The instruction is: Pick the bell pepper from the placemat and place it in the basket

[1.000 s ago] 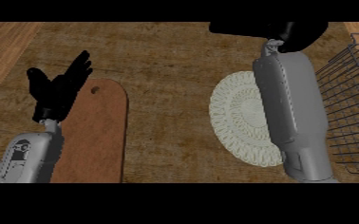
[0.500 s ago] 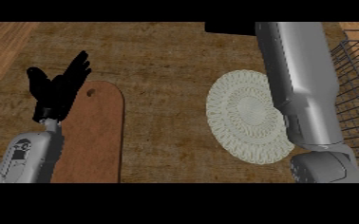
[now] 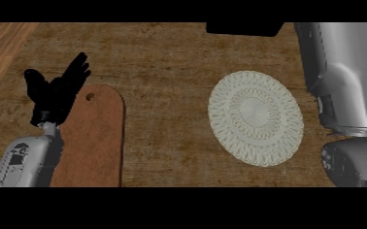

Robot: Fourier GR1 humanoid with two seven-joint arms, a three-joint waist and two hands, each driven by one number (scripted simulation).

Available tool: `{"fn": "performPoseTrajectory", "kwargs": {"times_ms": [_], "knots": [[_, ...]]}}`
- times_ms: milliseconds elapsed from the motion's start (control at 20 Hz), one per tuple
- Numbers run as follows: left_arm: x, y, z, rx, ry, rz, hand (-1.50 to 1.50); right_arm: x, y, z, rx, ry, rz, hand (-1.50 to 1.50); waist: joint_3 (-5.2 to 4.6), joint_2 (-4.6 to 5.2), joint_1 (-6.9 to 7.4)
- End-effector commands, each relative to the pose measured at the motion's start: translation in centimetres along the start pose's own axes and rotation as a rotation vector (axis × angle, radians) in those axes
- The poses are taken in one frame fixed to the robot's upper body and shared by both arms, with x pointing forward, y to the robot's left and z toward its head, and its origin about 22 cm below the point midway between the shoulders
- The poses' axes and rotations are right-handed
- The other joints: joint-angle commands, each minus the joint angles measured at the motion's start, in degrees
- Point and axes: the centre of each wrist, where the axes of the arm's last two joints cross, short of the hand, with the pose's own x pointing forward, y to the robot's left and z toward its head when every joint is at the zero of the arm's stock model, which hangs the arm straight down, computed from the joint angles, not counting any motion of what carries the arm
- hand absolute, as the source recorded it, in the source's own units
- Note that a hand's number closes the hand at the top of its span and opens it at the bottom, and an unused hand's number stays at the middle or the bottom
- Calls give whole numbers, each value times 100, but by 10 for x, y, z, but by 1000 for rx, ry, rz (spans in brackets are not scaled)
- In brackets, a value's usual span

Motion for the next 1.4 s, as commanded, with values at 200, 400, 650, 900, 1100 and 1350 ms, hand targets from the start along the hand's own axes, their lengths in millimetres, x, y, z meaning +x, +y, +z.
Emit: {"fn": "performPoseTrajectory", "kwargs": {"times_ms": [200,400,650,900,1100,1350], "knots": [[5,20,-3,33,8,6,0,-17,14,-18,-41,256,62,150,10,-65,-222],[-14,23,2,50,37,20,0,-25,18,-25,-35,255,56,150,9,-79,-286],[-22,16,11,43,34,21,0,-72,53,-15,-39,254,64,150,12,-98,-332],[-6,38,23,43,21,20,0,-107,67,-25,-53,267,33,150,18,-121,-274],[-6,24,12,75,34,4,0,-139,63,-52,-200,374,26,-150,17,-118,-422],[-16,21,21,56,29,25,0,-159,74,-31,-131,378,41,-150,15,-138,-373]]}}
